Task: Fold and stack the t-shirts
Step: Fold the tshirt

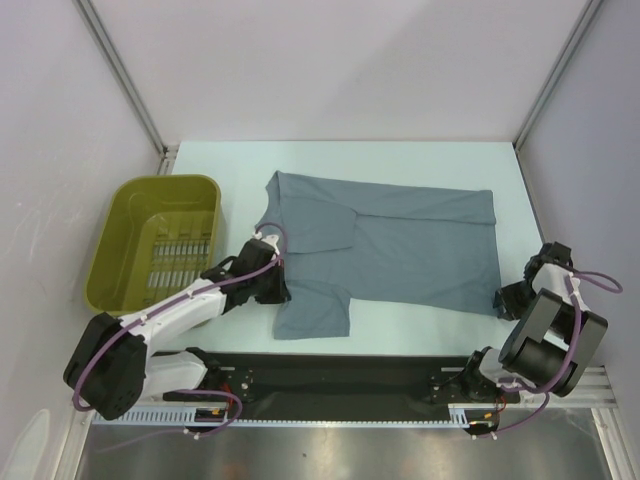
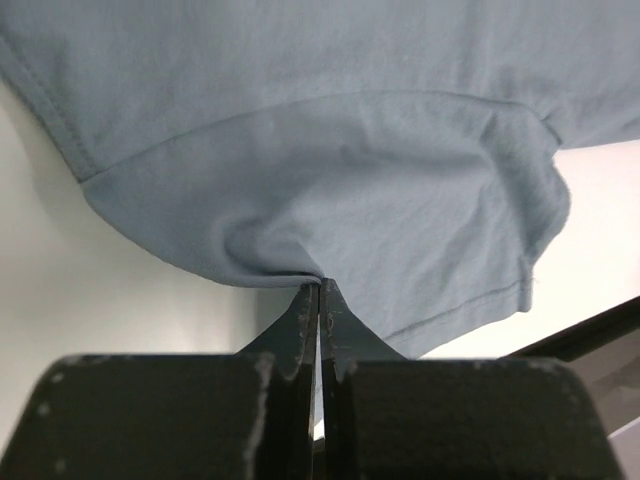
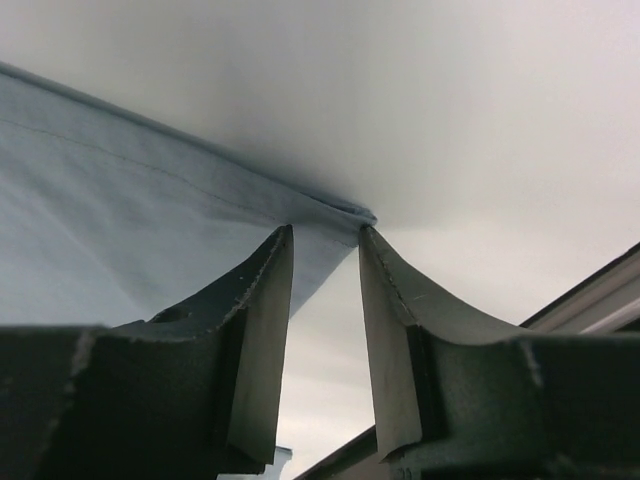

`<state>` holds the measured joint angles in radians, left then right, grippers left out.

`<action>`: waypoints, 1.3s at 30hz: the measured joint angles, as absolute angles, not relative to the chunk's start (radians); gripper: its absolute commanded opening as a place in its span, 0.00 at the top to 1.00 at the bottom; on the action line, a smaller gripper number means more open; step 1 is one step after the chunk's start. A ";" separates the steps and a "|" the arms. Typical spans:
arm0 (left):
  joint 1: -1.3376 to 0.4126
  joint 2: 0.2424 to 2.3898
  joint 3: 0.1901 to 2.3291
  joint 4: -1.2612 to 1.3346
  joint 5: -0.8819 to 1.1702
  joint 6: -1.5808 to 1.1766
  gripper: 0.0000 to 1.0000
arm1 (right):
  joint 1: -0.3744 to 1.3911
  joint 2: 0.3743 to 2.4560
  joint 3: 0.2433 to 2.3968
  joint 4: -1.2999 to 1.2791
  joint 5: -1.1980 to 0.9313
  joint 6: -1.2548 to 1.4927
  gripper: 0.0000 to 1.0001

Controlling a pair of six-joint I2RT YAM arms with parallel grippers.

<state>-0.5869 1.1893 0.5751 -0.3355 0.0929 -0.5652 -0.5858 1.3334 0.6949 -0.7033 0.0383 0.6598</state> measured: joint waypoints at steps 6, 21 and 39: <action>-0.587 1.179 0.614 -0.355 0.084 -0.556 1.00 | -0.588 1.353 0.678 -0.691 0.037 0.668 0.73; -0.587 1.118 0.693 -0.418 0.049 -0.519 1.00 | -0.572 1.401 0.756 -0.738 0.032 0.595 1.00; -0.438 1.359 1.174 -0.519 0.052 -0.415 1.00 | -0.414 1.610 1.137 -0.791 0.027 0.518 1.00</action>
<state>-0.4381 1.3590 1.1736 -0.5194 0.0517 -0.4149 -0.4141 1.6096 1.1370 -0.7910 0.0269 0.5179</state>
